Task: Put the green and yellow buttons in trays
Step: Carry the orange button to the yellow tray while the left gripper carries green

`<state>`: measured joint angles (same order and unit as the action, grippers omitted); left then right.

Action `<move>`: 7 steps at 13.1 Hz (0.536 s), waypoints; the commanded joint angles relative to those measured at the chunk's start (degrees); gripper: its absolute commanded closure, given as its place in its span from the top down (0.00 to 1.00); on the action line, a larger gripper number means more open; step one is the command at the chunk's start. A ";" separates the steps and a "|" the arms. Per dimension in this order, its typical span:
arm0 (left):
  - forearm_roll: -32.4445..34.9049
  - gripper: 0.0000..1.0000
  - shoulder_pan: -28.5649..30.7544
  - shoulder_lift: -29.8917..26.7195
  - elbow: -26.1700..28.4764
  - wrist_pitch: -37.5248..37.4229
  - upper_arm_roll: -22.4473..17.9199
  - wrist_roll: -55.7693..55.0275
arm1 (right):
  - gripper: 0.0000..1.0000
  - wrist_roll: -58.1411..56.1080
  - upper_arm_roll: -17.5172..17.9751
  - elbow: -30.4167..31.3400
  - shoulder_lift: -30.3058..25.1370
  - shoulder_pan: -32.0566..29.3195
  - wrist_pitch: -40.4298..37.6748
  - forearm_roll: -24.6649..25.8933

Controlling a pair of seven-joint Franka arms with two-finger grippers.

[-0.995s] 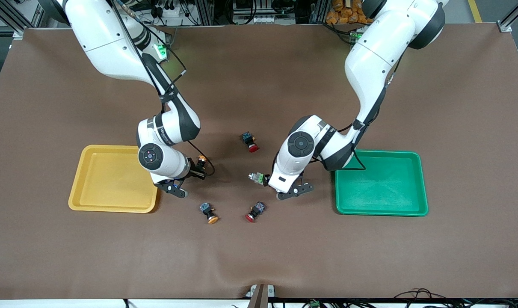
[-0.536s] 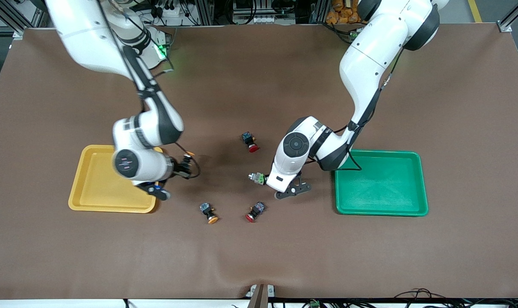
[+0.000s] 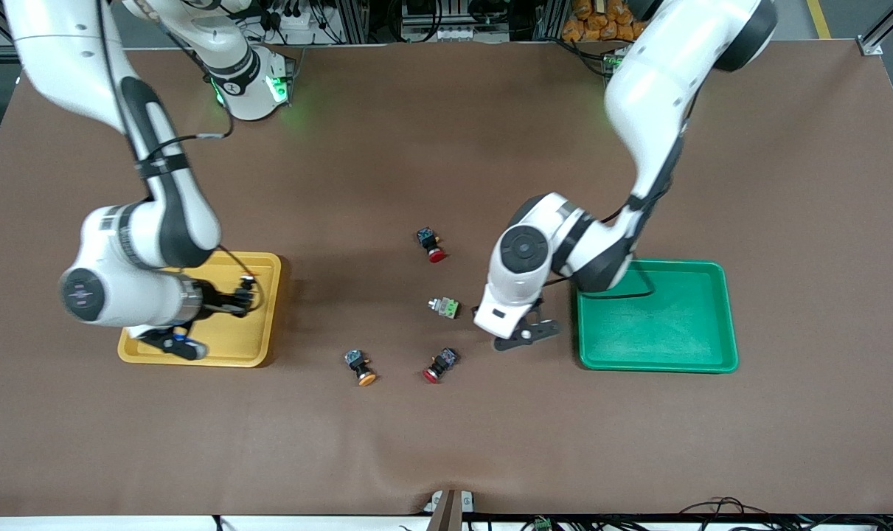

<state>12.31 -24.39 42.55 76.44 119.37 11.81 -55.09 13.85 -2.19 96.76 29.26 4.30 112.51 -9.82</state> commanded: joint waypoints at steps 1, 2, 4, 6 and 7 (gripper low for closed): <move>0.96 0.00 3.72 -7.73 3.44 -7.28 0.41 6.01 | 0.00 -9.60 -1.40 0.36 0.96 -3.41 0.86 0.68; 0.79 0.00 5.30 -9.66 4.15 -9.65 0.41 11.53 | 0.00 -13.29 -1.93 0.62 1.84 -4.73 2.43 0.68; 0.88 0.00 8.99 -13.18 7.47 -12.74 0.41 17.01 | 0.00 -19.54 -1.94 0.80 3.95 -7.81 4.63 0.59; 1.14 0.00 14.52 -16.43 13.09 -12.84 0.49 22.27 | 0.00 -24.37 -1.94 0.89 6.06 -10.00 7.36 0.07; 1.14 0.00 17.33 -17.58 15.73 -12.41 0.49 25.88 | 0.00 -25.44 -1.94 0.89 6.59 -10.54 7.54 -0.11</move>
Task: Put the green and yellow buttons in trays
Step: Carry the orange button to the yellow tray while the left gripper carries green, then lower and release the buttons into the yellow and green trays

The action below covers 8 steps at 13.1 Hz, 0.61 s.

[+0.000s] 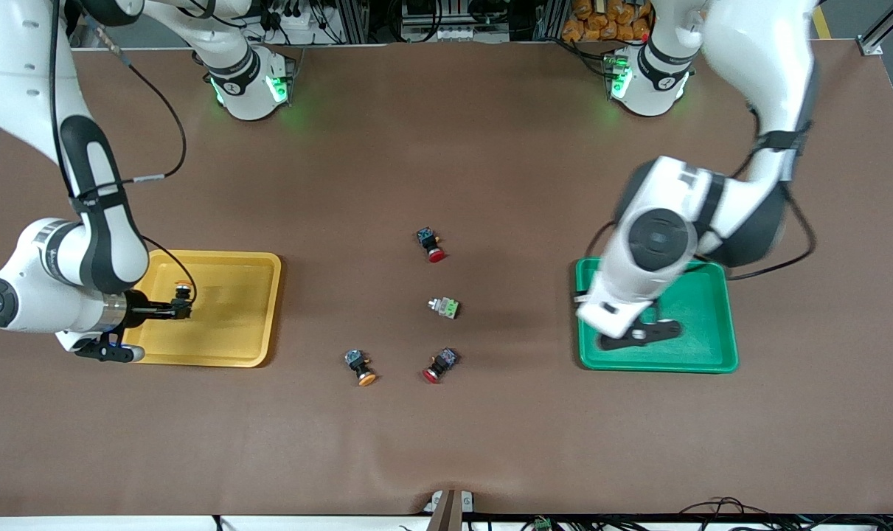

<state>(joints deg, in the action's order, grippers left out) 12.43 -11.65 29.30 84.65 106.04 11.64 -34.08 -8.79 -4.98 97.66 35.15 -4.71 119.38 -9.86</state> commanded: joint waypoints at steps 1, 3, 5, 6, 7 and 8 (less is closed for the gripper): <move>1.10 0.00 7.15 -5.12 10.15 2.06 0.66 6.56 | 0.00 -3.07 0.85 -0.10 1.23 -1.70 1.02 -0.33; 1.28 0.00 10.41 -5.40 14.90 6.26 0.66 9.54 | 0.16 -3.08 0.93 -0.10 1.85 -1.70 2.08 -0.33; 1.28 0.00 15.67 -4.78 19.56 13.10 0.66 14.89 | 0.99 -2.56 0.93 -0.27 1.85 -1.53 1.99 -0.33; 1.28 0.00 17.79 -4.00 21.24 16.36 0.66 17.18 | 1.00 -2.38 0.93 -0.45 1.77 -1.27 1.38 -0.33; 1.19 0.00 18.94 -3.47 21.86 18.57 0.57 18.34 | 1.00 -2.37 0.93 -0.45 1.59 -1.09 1.20 -0.33; 1.28 0.00 19.65 -2.42 21.87 19.46 0.57 18.44 | 1.00 -2.46 1.02 -0.54 1.07 -1.00 0.33 -0.33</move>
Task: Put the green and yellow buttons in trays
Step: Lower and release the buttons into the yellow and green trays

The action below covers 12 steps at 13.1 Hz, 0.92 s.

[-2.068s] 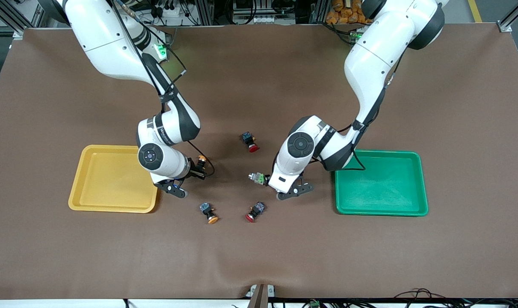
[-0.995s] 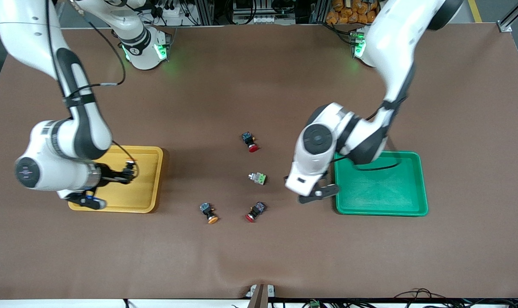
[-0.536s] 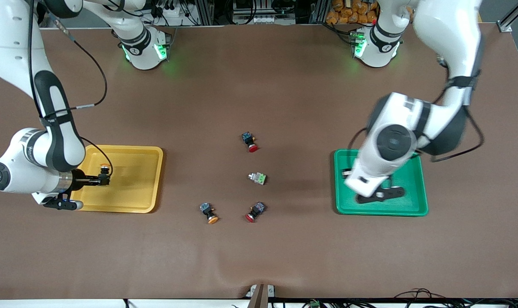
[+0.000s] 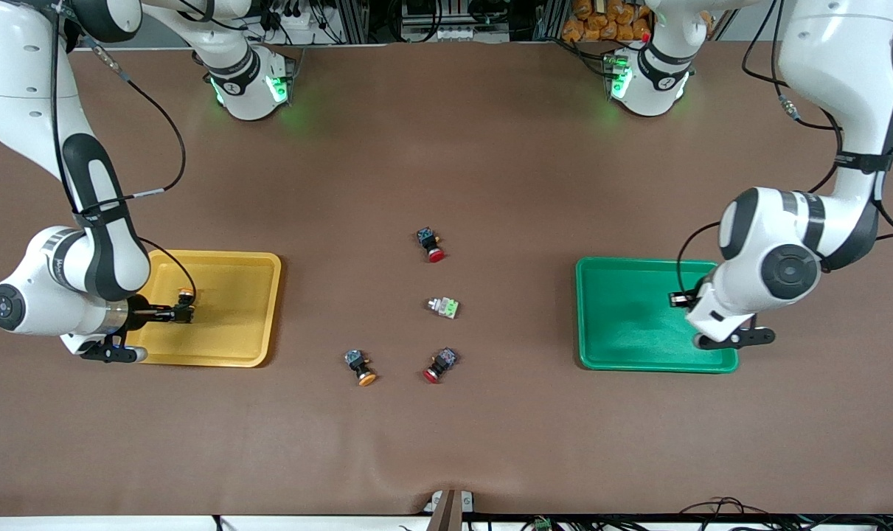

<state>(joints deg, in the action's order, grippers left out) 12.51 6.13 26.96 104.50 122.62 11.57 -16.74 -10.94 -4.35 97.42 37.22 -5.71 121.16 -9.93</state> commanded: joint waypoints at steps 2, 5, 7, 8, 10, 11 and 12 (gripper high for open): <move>1.11 0.03 2.57 1.24 2.03 5.06 0.65 1.10 | 1.00 -0.13 0.66 -2.92 -1.62 0.96 -6.61 -0.35; 0.85 1.00 2.66 1.52 1.85 5.70 0.74 0.66 | 1.00 4.77 1.10 -7.23 -1.89 3.33 -13.74 -4.72; 0.32 1.00 2.40 0.64 1.76 5.35 0.83 0.05 | 1.00 7.86 1.18 -8.73 -1.89 5.87 -14.63 -5.54; 0.23 1.00 2.22 -0.15 1.68 5.08 1.00 0.04 | 1.00 8.39 1.18 -9.35 -1.97 7.10 -14.63 -5.62; -0.90 1.00 2.48 -1.29 1.33 4.38 3.28 -1.53 | 1.00 8.57 1.97 -10.67 -1.98 9.30 -14.55 -5.71; -2.22 1.00 2.40 -1.56 0.98 3.59 4.07 -3.02 | 1.00 10.14 2.76 -11.37 -1.98 9.83 -14.46 -5.71; -3.45 1.00 2.22 -1.65 0.45 3.15 5.38 -5.21 | 1.00 14.76 3.72 -12.07 -1.80 10.27 -14.28 -5.63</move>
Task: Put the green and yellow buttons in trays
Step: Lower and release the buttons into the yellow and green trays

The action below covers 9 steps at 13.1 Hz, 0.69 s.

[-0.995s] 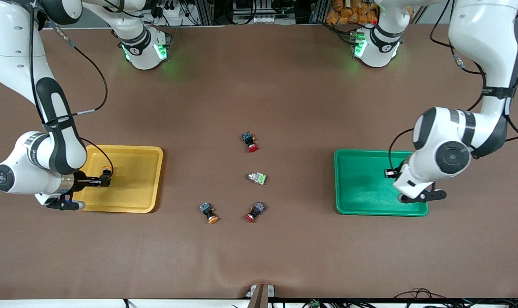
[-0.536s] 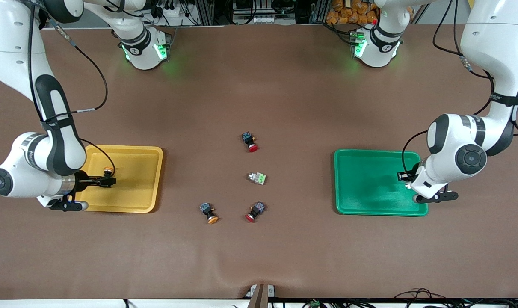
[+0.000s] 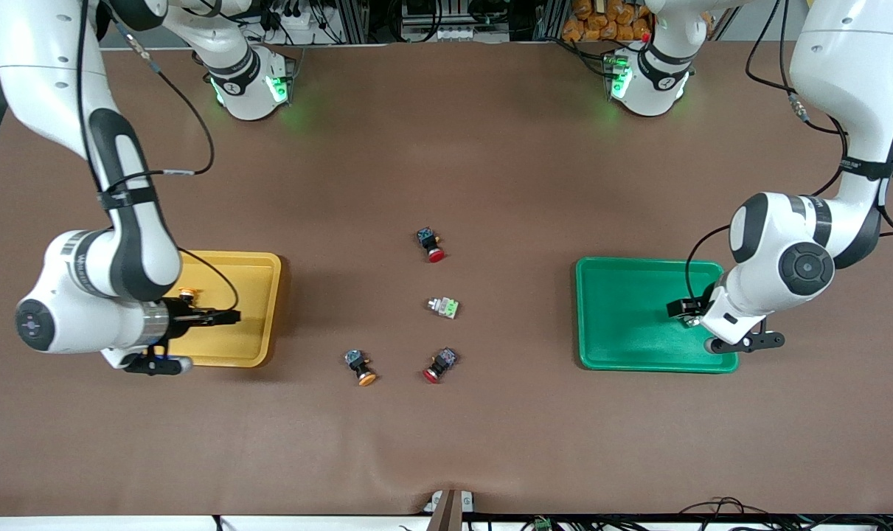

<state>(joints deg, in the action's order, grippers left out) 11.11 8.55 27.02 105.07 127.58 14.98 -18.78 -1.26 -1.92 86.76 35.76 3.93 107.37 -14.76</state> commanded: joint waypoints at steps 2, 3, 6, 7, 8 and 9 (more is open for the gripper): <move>-2.94 1.00 -0.72 -1.10 -0.47 -1.98 5.39 -10.01 | 1.00 13.09 3.05 -1.76 0.01 2.12 -0.14 -0.62; -2.85 1.00 -1.42 -0.92 -1.43 -1.98 6.54 -13.79 | 1.00 16.34 3.15 -2.20 0.28 3.00 0.55 -0.79; -2.94 1.00 -6.41 2.15 -5.73 -1.90 7.78 -24.86 | 1.00 28.98 3.50 -2.47 0.89 5.90 4.94 -0.97; -3.03 1.00 -9.13 4.08 -8.19 -1.90 7.78 -29.87 | 1.00 34.69 3.50 -2.47 0.98 6.87 6.52 -0.97; -2.94 1.00 -11.68 6.27 -10.73 -1.90 7.70 -34.87 | 1.00 39.79 3.50 -2.47 1.24 7.49 8.45 -1.06; -2.85 1.00 -14.06 8.73 -13.72 -1.90 7.70 -39.19 | 1.00 43.58 3.59 -2.47 1.33 8.01 10.82 -1.06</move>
<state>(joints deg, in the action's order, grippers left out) 8.72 -1.56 30.03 98.51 126.84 22.87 -51.13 35.06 1.74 85.31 36.40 11.04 115.67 -14.85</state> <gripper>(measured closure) 0.000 0.000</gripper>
